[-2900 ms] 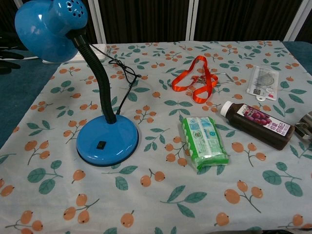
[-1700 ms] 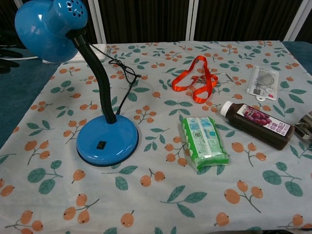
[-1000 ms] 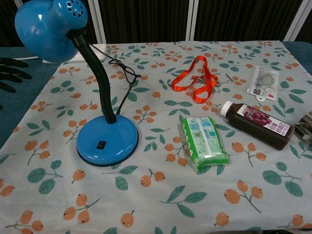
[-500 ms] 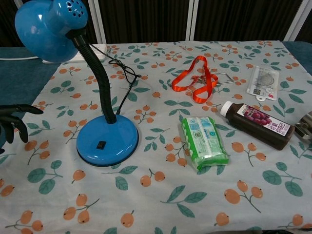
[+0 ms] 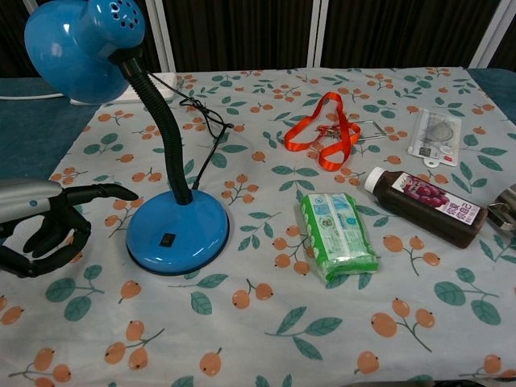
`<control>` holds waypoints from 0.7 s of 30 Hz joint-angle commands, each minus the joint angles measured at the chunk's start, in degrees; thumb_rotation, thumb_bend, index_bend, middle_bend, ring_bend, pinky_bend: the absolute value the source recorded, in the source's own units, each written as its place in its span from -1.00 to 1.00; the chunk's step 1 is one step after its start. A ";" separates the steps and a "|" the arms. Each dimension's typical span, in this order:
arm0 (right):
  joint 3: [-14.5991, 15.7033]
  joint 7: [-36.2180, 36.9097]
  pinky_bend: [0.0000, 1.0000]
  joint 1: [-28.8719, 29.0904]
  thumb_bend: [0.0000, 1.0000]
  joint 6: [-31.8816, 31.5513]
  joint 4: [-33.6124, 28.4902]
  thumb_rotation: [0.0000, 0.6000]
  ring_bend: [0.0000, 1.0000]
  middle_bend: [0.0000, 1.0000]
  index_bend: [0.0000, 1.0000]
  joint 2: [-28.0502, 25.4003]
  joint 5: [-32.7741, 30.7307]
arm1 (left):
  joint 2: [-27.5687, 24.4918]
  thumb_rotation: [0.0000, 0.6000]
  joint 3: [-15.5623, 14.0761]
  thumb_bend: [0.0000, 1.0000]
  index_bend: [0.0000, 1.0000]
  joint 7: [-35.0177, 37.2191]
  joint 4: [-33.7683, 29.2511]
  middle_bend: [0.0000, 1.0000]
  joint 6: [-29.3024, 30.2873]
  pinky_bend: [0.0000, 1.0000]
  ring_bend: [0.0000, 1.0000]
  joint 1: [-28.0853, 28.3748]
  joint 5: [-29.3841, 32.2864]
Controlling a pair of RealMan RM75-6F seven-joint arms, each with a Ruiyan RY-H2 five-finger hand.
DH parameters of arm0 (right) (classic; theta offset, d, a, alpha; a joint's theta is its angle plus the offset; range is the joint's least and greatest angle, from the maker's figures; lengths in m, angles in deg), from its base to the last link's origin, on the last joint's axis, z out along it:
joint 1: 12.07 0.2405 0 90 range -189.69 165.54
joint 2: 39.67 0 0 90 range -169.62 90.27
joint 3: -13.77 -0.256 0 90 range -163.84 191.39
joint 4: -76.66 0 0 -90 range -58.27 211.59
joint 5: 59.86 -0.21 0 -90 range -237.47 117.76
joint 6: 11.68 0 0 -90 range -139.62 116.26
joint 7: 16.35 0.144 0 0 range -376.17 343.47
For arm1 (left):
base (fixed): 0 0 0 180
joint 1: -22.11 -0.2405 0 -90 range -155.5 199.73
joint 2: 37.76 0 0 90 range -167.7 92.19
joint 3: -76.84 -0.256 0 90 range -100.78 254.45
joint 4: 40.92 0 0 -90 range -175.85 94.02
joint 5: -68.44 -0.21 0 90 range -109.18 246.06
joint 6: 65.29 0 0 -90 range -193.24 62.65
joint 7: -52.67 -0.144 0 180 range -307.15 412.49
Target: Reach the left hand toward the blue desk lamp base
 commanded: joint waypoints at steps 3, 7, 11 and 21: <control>-0.07 0.14 -0.68 -0.02 -0.67 -0.02 0.05 1.00 -0.76 -0.89 -0.99 -0.04 -0.11 | 0.81 1.00 1.03 0.17 -0.77 -3.73 -4.04 0.32 -2.89 0.38 0.39 0.90 3.75; -0.08 0.23 -0.68 0.00 -0.67 0.04 0.10 1.00 -0.76 -0.89 -0.99 -0.07 -0.13 | 1.24 1.00 1.38 0.17 -0.73 -6.07 -4.51 0.33 -3.31 0.38 0.39 0.80 5.46; -0.11 0.31 -0.68 0.00 -0.67 0.05 0.13 1.00 -0.76 -0.89 -0.99 -0.10 -0.16 | 1.80 1.00 1.60 0.17 -0.72 -7.39 -5.08 0.33 -3.89 0.38 0.39 0.80 7.01; -0.19 0.23 -0.68 0.04 -0.67 0.12 0.14 1.00 -0.76 -0.89 -0.99 -0.09 -0.32 | 3.04 1.00 2.20 0.17 -0.73 -9.32 -5.28 0.33 -5.70 0.38 0.39 1.63 9.84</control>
